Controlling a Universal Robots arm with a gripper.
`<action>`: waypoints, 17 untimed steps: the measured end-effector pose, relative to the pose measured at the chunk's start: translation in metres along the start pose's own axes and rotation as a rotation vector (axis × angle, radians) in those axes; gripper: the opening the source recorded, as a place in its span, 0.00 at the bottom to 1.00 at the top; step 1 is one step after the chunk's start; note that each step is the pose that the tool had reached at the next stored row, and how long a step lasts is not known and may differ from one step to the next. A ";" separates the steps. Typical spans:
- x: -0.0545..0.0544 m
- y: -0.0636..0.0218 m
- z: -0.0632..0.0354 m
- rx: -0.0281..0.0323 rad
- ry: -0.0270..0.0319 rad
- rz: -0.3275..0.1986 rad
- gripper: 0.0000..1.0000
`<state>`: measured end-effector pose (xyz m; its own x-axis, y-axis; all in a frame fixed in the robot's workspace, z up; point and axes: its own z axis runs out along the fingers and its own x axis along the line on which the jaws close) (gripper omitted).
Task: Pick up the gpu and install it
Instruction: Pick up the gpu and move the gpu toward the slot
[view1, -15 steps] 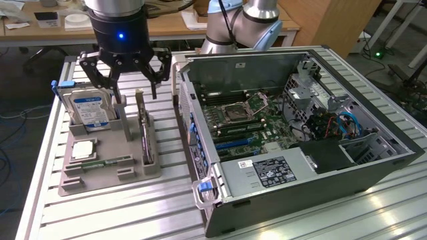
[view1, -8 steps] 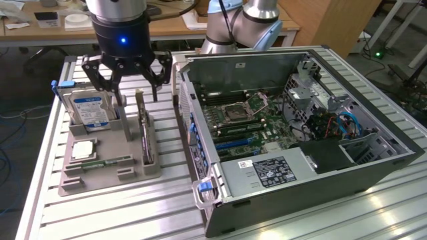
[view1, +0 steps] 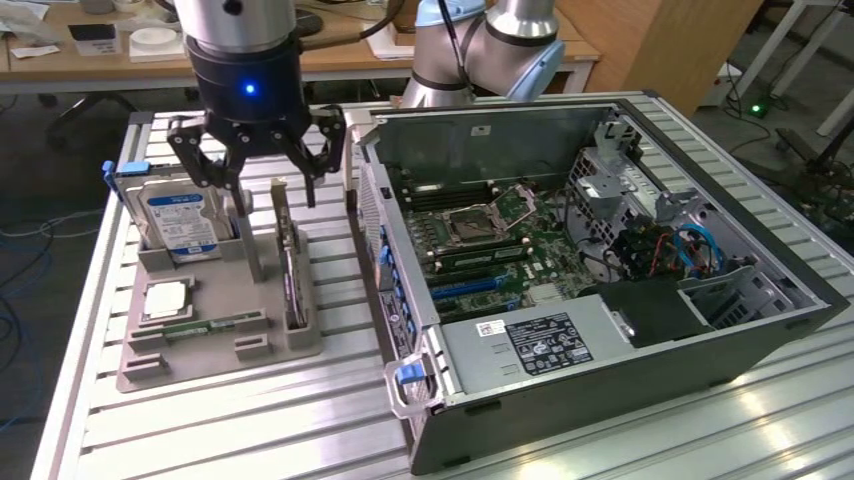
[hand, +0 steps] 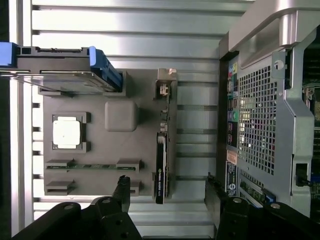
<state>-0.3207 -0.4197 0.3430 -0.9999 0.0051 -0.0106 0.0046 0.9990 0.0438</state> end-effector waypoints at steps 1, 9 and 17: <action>0.000 0.0000 0.0005 -0.0001 -0.0001 0.000 0.71; 0.000 -0.0003 0.0055 -0.0001 0.0012 -0.002 0.71; 0.000 -0.0006 0.0105 -0.0001 0.0011 -0.002 0.71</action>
<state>-0.3205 -0.4198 0.3325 -0.9999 0.0026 -0.0097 0.0021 0.9990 0.0439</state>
